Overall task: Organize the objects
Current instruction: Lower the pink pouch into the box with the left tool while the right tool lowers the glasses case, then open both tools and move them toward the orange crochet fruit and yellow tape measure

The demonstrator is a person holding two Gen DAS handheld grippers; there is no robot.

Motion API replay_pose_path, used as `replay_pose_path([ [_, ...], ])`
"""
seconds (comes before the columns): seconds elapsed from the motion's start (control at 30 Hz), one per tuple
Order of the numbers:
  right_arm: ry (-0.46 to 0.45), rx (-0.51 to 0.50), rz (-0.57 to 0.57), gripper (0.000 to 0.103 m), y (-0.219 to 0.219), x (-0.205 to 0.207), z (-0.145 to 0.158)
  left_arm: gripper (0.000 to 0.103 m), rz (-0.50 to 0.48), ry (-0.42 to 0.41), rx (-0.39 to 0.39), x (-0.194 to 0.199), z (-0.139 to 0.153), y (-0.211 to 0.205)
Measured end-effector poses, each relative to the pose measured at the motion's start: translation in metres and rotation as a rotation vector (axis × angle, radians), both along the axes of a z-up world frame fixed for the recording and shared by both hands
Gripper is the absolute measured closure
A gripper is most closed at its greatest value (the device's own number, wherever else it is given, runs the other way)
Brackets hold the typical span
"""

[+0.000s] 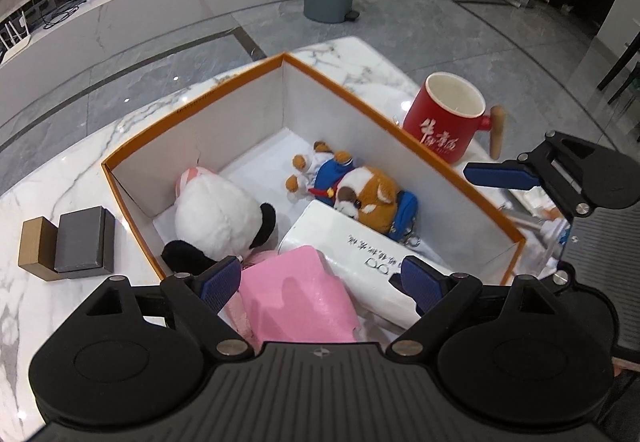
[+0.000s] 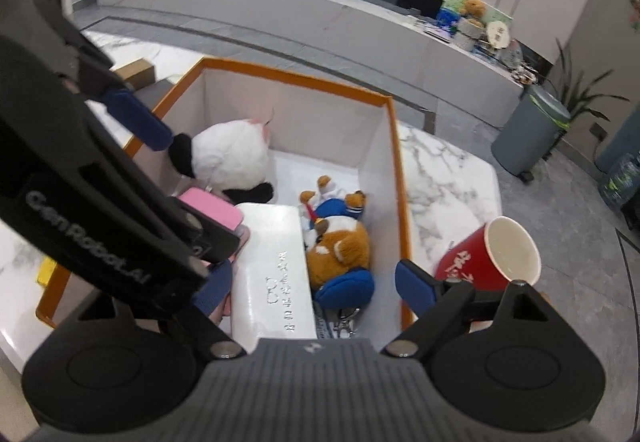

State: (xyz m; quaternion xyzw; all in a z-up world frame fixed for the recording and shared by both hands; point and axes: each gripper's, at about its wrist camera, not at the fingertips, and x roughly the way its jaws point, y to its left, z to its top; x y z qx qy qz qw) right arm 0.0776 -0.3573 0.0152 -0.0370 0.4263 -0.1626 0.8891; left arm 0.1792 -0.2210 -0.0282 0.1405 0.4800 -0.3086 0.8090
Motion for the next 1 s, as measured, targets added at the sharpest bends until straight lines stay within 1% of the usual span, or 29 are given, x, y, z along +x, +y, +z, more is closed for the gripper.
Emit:
replay_pose_path([
  [0.13, -0.018, 0.010, -0.040, 0.014, 0.000, -0.002, 0.007, 0.000, -0.014, -0.028, -0.021, -0.003, 0.011, 0.006],
  [0.3, -0.046, -0.013, -0.050, 0.014, 0.014, 0.002, 0.020, 0.000, 0.004, -0.045, -0.066, -0.003, 0.024, 0.025],
  [0.4, -0.056, -0.031, -0.037, 0.014, 0.026, 0.008, 0.027, 0.000, 0.019, -0.035, -0.089, 0.000, 0.027, 0.040],
  [0.87, -0.056, -0.075, 0.037, 0.014, 0.079, 0.040, 0.039, 0.000, 0.086, -0.053, -0.116, 0.005, 0.033, 0.117],
  [1.0, -0.056, -0.085, 0.057, 0.014, 0.093, 0.047, 0.041, 0.000, 0.102, -0.055, -0.127, 0.007, 0.032, 0.132],
])
